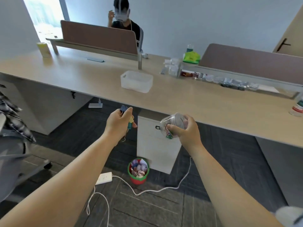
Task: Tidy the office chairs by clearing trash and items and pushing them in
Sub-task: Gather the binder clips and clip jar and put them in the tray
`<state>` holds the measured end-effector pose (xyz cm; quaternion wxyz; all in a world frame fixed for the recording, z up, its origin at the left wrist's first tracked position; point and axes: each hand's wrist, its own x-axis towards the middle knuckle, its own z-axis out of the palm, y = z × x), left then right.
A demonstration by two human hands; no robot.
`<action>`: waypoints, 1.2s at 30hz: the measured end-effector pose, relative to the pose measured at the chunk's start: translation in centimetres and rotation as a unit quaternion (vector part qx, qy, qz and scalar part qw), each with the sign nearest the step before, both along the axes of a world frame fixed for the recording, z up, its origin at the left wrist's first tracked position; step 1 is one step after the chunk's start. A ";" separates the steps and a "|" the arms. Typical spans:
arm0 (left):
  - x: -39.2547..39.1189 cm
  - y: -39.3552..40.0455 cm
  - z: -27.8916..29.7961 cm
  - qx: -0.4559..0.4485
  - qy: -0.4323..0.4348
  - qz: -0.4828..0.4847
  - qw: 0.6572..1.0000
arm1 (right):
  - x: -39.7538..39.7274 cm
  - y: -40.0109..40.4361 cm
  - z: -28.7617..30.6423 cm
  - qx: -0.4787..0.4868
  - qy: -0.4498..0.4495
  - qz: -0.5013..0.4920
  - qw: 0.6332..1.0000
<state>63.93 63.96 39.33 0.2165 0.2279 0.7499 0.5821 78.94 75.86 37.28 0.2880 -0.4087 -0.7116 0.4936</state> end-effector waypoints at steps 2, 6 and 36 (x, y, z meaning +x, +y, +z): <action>-3.4 0.0 0.4 -0.001 -0.001 0.012 1.000 | -3.4 0.5 0.5 0.010 -0.003 0.009 1.000; -9.3 1.1 0.7 0.017 -0.010 0.024 1.000 | -9.5 2.2 1.4 0.024 -0.004 0.018 1.000; -41.9 34.5 -2.3 -0.080 -0.124 -0.083 0.986 | -42.6 33.9 -0.8 0.033 -0.124 -0.008 0.992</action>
